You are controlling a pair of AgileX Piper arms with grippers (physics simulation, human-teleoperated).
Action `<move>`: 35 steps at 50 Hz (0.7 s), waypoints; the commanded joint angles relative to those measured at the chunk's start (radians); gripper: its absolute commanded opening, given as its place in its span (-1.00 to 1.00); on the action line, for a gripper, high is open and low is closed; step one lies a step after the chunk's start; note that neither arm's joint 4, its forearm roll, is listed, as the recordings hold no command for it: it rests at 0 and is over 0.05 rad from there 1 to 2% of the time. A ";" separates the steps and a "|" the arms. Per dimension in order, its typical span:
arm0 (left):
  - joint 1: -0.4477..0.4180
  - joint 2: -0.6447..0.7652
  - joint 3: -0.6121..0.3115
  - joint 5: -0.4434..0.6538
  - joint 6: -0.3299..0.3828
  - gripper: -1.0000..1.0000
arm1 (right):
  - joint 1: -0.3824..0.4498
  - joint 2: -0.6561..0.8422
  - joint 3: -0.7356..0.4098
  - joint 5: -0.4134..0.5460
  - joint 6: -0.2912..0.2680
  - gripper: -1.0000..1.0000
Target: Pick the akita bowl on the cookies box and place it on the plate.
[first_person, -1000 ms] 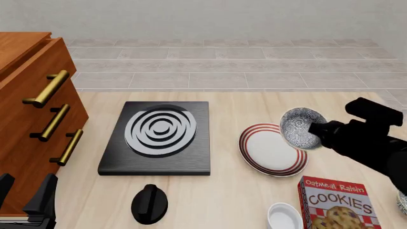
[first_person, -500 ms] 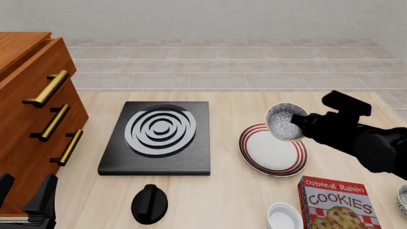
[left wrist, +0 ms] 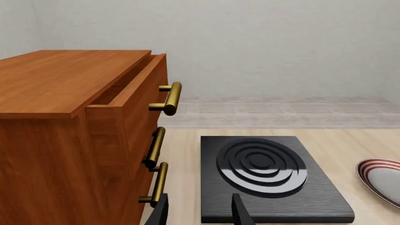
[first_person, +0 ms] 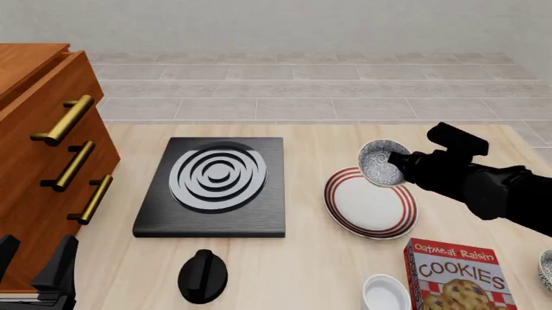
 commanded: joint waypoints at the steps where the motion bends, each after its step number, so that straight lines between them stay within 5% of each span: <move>1: 0.000 0.000 0.000 0.000 0.000 1.00 | -0.009 0.057 -0.021 -0.028 0.010 -1.00; 35: 0.000 0.000 0.000 0.000 0.000 1.00 | -0.049 0.213 -0.019 -0.133 0.025 -1.00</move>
